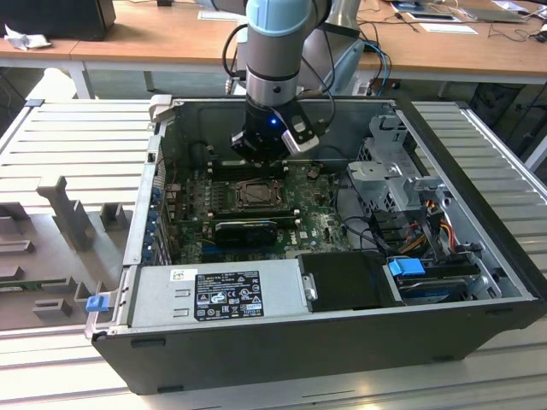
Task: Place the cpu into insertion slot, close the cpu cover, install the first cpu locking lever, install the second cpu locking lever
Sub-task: 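Install the first cpu locking lever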
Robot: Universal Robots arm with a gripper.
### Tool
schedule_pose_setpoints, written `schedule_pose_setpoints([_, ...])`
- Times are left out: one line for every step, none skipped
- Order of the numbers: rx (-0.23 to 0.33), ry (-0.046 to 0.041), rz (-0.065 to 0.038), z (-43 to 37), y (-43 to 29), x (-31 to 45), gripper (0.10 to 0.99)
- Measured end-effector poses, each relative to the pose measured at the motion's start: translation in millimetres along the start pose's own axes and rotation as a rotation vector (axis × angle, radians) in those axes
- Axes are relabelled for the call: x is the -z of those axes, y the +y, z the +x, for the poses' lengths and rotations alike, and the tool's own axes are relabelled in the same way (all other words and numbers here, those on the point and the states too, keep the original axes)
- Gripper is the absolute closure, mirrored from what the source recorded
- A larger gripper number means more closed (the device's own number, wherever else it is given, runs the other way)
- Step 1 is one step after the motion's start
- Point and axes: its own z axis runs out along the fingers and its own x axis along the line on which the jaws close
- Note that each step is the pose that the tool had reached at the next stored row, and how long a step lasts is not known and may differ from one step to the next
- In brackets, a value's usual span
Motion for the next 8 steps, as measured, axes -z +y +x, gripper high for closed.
schedule_pose_setpoints([0.000,0.0000,0.000,-0.2,-0.1,-0.6,0.980])
schedule_pose_setpoints([0.000,0.0000,0.000,-0.4,-0.1,-1.2,0.980])
schedule_pose_setpoints([0.000,0.0000,0.000,-0.5,-0.2,-2.0,0.980])
schedule_pose_setpoints([0.000,-0.0001,0.000,-0.6,-0.3,-2.4,0.980])
schedule_pose_setpoints([0.000,0.0000,0.000,-0.6,-0.4,-2.7,0.980])
schedule_pose_setpoints([0.000,0.0001,0.000,-0.6,-0.6,-3.0,0.980])
schedule_pose_setpoints([0.000,0.0001,0.000,-0.6,-0.8,-3.2,0.980])
schedule_pose_setpoints([0.000,0.0000,0.000,-0.6,-0.8,-3.5,0.980])
